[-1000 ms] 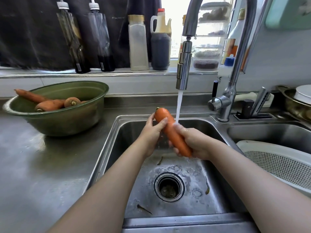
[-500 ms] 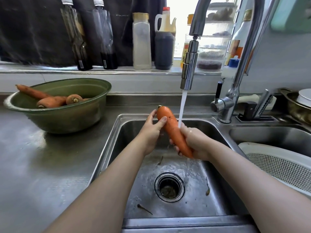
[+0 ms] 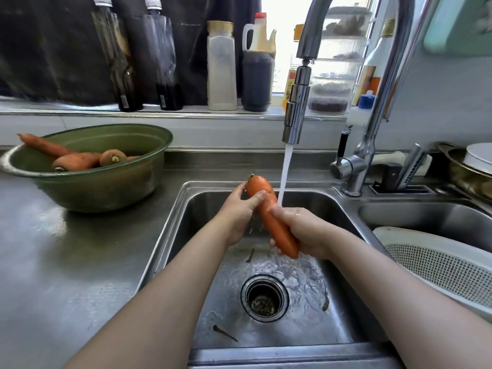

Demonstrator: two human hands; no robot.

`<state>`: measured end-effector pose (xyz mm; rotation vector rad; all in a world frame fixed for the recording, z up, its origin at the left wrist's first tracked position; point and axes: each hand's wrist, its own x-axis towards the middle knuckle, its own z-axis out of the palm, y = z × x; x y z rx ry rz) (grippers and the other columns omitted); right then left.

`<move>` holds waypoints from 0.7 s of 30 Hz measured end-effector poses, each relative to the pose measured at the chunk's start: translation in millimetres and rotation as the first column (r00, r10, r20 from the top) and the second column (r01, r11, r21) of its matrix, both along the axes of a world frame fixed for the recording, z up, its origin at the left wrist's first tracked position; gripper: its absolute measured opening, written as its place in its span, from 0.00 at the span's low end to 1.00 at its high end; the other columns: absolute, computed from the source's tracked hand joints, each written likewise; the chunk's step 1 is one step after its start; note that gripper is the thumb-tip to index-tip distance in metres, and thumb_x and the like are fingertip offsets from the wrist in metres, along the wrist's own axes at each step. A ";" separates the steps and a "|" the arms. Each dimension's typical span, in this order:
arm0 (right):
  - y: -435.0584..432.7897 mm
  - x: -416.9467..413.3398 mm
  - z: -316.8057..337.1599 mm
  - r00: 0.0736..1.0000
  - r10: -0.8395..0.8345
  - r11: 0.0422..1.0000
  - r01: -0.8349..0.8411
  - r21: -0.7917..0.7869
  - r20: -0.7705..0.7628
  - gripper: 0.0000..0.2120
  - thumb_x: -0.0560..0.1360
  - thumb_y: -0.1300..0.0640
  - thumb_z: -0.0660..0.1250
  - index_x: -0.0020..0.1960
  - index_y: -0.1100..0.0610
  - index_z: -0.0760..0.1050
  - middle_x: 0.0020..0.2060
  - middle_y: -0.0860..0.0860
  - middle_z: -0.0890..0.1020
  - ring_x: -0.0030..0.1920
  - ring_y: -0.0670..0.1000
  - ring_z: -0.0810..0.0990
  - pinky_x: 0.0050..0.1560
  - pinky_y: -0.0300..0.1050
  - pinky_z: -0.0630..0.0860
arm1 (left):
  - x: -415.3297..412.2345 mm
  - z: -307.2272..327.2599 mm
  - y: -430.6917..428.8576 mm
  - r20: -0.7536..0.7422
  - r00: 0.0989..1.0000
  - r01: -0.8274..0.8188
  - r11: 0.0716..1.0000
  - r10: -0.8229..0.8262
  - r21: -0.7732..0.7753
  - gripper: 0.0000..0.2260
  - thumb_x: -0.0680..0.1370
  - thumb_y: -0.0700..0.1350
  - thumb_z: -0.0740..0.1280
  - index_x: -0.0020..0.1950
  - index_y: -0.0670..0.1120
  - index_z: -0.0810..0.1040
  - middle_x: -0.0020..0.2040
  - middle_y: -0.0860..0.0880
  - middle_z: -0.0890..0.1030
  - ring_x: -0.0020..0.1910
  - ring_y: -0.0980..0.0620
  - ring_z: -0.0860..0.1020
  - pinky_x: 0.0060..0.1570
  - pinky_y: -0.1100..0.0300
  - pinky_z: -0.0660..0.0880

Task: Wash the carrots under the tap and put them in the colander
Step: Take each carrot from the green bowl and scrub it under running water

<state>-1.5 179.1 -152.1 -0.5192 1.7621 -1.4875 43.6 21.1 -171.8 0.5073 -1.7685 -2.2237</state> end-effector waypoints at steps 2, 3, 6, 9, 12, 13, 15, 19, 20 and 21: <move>2.2 -1.3 0.3 0.999 0.028 0.999 -0.029 -0.041 -0.016 0.09 0.85 0.55 0.62 0.59 0.61 0.74 0.48 0.57 0.81 0.35 0.50 0.82 0.31 0.45 0.81 | -0.5 3.2 1.8 -0.017 0.999 -0.029 1.000 0.029 -0.008 0.32 0.78 0.51 0.74 0.80 0.53 0.66 0.67 0.41 0.79 0.62 0.39 0.80 0.57 0.45 0.78; 1.0 -2.0 0.6 0.999 0.013 0.999 -0.015 -0.043 -0.042 0.09 0.85 0.55 0.62 0.58 0.61 0.75 0.48 0.57 0.81 0.34 0.50 0.81 0.30 0.44 0.79 | -0.8 4.4 2.4 -0.020 0.999 -0.037 0.999 0.037 -0.014 0.35 0.75 0.54 0.76 0.79 0.53 0.66 0.68 0.41 0.79 0.65 0.37 0.78 0.64 0.41 0.75; -7.9 0.2 3.2 0.982 -0.077 0.997 0.080 0.012 -0.172 0.22 0.86 0.43 0.57 0.58 0.62 0.75 0.40 0.57 0.81 0.27 0.50 0.76 0.23 0.41 0.71 | -1.0 7.6 0.3 -0.043 0.998 -0.054 0.998 0.053 -0.016 0.41 0.65 0.59 0.80 0.75 0.54 0.68 0.67 0.41 0.79 0.67 0.36 0.77 0.71 0.35 0.67; -12.4 -0.7 1.3 0.968 -0.121 0.985 0.144 0.091 -0.220 0.30 0.86 0.38 0.50 0.53 0.64 0.76 0.32 0.57 0.80 0.24 0.52 0.74 0.22 0.40 0.68 | 2.3 6.9 -3.5 -0.051 0.996 -0.074 0.997 0.074 -0.007 0.32 0.74 0.50 0.78 0.74 0.52 0.68 0.65 0.41 0.79 0.60 0.40 0.80 0.60 0.43 0.76; -8.3 -5.3 -1.2 0.988 -0.060 0.994 0.072 0.080 -0.141 0.26 0.88 0.45 0.49 0.60 0.66 0.75 0.35 0.57 0.82 0.28 0.52 0.78 0.25 0.42 0.74 | 3.7 4.4 -8.9 -0.051 0.996 -0.071 0.997 0.073 0.029 0.27 0.77 0.44 0.75 0.74 0.47 0.68 0.63 0.41 0.79 0.48 0.46 0.84 0.46 0.51 0.81; -6.0 -6.2 -1.3 0.995 -0.029 0.998 0.034 0.047 -0.091 0.22 0.88 0.46 0.51 0.61 0.64 0.74 0.39 0.57 0.83 0.31 0.52 0.79 0.28 0.44 0.77 | 5.1 5.4 -9.4 -0.061 0.996 -0.067 0.997 0.069 0.024 0.26 0.78 0.43 0.74 0.74 0.46 0.68 0.62 0.41 0.80 0.47 0.47 0.84 0.43 0.54 0.81; -1.0 -6.4 -0.9 0.999 0.054 0.998 -0.053 -0.028 0.008 0.14 0.87 0.51 0.56 0.60 0.61 0.74 0.47 0.58 0.83 0.36 0.52 0.82 0.35 0.47 0.80 | 5.7 5.7 -10.8 -0.061 0.997 -0.043 0.999 0.043 -0.009 0.25 0.79 0.45 0.72 0.74 0.46 0.69 0.65 0.40 0.79 0.55 0.44 0.82 0.50 0.53 0.80; -1.5 0.3 3.4 0.999 0.037 0.999 -0.036 0.018 -0.017 0.17 0.87 0.49 0.57 0.59 0.62 0.76 0.42 0.56 0.82 0.35 0.51 0.80 0.33 0.44 0.78 | 6.9 3.1 -12.7 -0.066 0.998 -0.004 1.000 0.004 -0.013 0.25 0.81 0.45 0.70 0.76 0.46 0.68 0.68 0.38 0.78 0.63 0.39 0.79 0.62 0.47 0.76; -3.8 0.9 5.0 0.999 -0.004 0.999 0.006 0.048 -0.051 0.21 0.87 0.46 0.55 0.58 0.63 0.76 0.38 0.55 0.82 0.32 0.51 0.79 0.31 0.43 0.76 | 7.4 2.7 -12.9 -0.064 0.998 0.009 0.999 -0.011 -0.030 0.25 0.81 0.45 0.70 0.77 0.45 0.68 0.68 0.38 0.78 0.61 0.41 0.80 0.62 0.47 0.76; -5.8 1.8 6.8 0.996 -0.045 0.997 0.049 0.063 -0.071 0.24 0.87 0.43 0.53 0.58 0.63 0.76 0.35 0.55 0.82 0.30 0.51 0.78 0.28 0.42 0.74 | 7.8 2.5 -12.2 -0.066 0.998 0.015 0.999 -0.018 -0.047 0.25 0.81 0.44 0.70 0.77 0.45 0.68 0.67 0.39 0.79 0.56 0.44 0.82 0.58 0.49 0.78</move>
